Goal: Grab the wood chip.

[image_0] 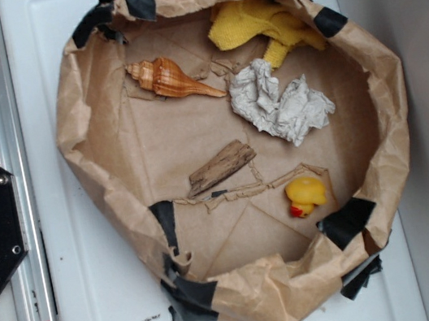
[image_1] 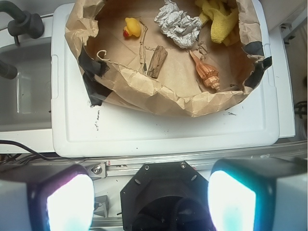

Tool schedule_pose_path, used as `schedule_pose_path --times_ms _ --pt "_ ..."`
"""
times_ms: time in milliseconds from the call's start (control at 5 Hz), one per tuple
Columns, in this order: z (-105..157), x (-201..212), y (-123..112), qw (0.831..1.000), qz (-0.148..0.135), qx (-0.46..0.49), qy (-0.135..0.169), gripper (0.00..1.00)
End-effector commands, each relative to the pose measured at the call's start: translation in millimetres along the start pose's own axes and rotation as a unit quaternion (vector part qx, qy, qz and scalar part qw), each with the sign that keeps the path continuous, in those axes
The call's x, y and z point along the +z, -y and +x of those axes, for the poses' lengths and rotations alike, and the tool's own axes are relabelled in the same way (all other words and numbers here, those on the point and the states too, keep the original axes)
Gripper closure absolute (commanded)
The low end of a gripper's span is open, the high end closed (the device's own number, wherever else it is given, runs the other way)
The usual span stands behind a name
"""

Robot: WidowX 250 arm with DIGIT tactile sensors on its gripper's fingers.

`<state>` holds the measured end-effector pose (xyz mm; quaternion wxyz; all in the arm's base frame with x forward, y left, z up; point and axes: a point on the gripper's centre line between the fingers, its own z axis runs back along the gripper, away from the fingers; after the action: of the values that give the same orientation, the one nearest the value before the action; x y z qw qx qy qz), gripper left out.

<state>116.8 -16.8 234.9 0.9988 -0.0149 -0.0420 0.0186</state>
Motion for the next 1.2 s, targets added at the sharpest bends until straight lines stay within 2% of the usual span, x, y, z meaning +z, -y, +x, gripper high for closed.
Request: schedule_pose_path --times_ms 0,200,400,800,1000 --pt "0.0 0.0 0.0 1.0 0.0 0.0 0.0 0.0" --pt "47.2 -38.8 -7.1 0.992 -0.033 0.118 -0.032 0.0" --pt "83.1 -58.5 -11.0 0.981 -0.06 0.167 -0.079 0.0" --pt "113.5 -94.2 -12.3 0.967 -0.037 0.246 -0.05 0.0" --pt "109.3 -110.7 -13.9 0.967 -0.032 0.251 -0.041 0.0"
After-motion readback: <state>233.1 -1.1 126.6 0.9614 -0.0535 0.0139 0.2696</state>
